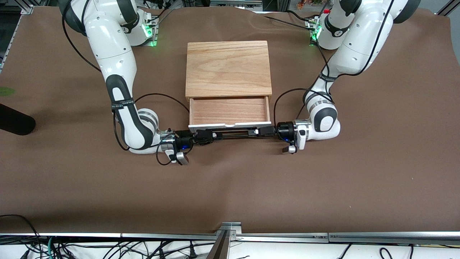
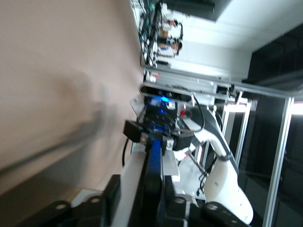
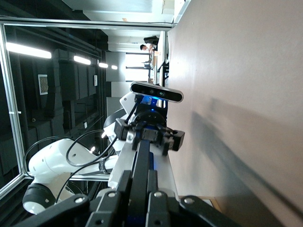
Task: Pull top drawer with both arms simultaneously
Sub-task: 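Open both grippers and release the black handle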
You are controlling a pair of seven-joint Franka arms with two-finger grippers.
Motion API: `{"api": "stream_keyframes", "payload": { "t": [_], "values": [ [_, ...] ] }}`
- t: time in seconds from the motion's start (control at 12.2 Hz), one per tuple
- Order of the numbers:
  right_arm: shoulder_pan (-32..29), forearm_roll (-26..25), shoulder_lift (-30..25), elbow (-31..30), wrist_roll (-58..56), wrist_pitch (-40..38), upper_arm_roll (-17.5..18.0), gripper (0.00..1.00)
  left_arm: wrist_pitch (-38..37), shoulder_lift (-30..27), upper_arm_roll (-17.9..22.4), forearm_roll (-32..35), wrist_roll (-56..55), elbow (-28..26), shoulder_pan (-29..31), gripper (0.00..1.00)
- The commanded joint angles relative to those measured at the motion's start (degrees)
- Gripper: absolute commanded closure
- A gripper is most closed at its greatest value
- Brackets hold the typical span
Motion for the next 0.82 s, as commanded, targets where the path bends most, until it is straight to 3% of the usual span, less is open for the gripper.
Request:
{"api": "stream_keyframes", "payload": {
  "t": [0.0, 0.08, 0.16, 0.33, 0.49, 0.74],
  "values": [
    [-3.8, 3.7, 1.7, 6.1, 4.0, 3.9, -1.6, 0.01, -1.5, -2.3, -0.2, 1.6, -0.9, -4.8, 0.0, 0.38],
    [-3.7, 3.5, 1.7, 6.1, 4.0, 4.0, -1.6, 0.00, -1.5, -2.5, -0.2, 1.7, -0.9, -4.8, 0.1, 0.16],
    [-3.7, 3.5, 1.6, 6.1, 4.1, 4.3, -1.6, 0.00, -1.5, -2.9, -0.2, 1.8, -0.9, -4.9, 0.4, 0.00],
    [-3.6, 2.3, 1.2, 6.2, 4.1, 4.4, -2.8, 0.00, -1.5, -5.6, 1.2, 9.0, -7.2, -4.5, 1.9, 0.00],
    [-2.8, -3.8, -0.5, 6.3, 4.3, 4.4, -7.1, 0.00, -1.5, -9.3, 3.9, 21.3, -14.1, -2.8, 4.4, 0.00],
    [-2.8, -19.5, -4.7, 6.4, 8.6, 3.9, -13.5, 0.00, -1.5, -14.9, 4.9, 31.8, -17.1, -3.3, 7.1, 0.00]
  ]
}}
